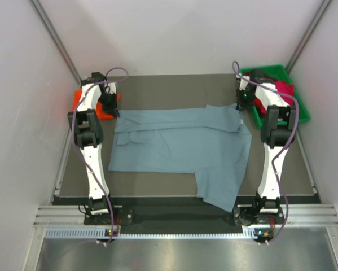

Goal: Fold and stack the t-shirts
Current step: Fold the tshirt

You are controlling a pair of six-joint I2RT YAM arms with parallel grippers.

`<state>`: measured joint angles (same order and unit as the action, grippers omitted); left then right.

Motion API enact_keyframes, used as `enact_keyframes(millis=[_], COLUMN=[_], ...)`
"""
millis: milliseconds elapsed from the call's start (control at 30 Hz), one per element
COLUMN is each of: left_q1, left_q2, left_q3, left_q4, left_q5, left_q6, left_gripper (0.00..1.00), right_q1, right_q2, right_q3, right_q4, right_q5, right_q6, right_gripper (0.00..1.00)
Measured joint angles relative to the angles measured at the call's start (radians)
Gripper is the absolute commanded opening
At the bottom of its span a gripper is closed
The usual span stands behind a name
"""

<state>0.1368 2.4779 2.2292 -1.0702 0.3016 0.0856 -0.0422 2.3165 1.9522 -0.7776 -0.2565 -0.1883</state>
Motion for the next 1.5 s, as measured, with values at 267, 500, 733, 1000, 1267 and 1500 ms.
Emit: enact_keyframes(millis=[267,500,733,1000,1267,1500], left_q1=[-0.026,-0.038,-0.042,-0.046,-0.047,-0.045], left_q2=[0.035,0.065,0.066,-0.023,-0.247,-0.472], left_q3=[0.068,0.125,0.127,0.088,0.067,-0.054], left_q4=[0.040,0.106,0.140,0.155,0.175,0.205], left_q5=[-0.007,-0.008,-0.008,0.004,0.068,0.122], left_q6=[0.014,0.014,0.002,-0.021,-0.064,-0.171], left_gripper=[0.00,0.00,0.32,0.67,0.99,0.99], right_q1=[0.003,0.007,0.013,0.015,0.023,0.086], right_q2=[0.050,0.077,0.079,0.024,-0.191,-0.378], right_q3=[0.094,0.169,0.176,0.168,0.166,0.100], right_q4=[0.030,0.057,0.061,0.060,0.069,0.105], right_q5=[0.000,0.000,0.000,-0.010,-0.067,-0.120], right_q6=[0.003,0.008,0.008,-0.010,-0.010,0.007], right_gripper=[0.00,0.00,0.41,0.78,0.90,0.91])
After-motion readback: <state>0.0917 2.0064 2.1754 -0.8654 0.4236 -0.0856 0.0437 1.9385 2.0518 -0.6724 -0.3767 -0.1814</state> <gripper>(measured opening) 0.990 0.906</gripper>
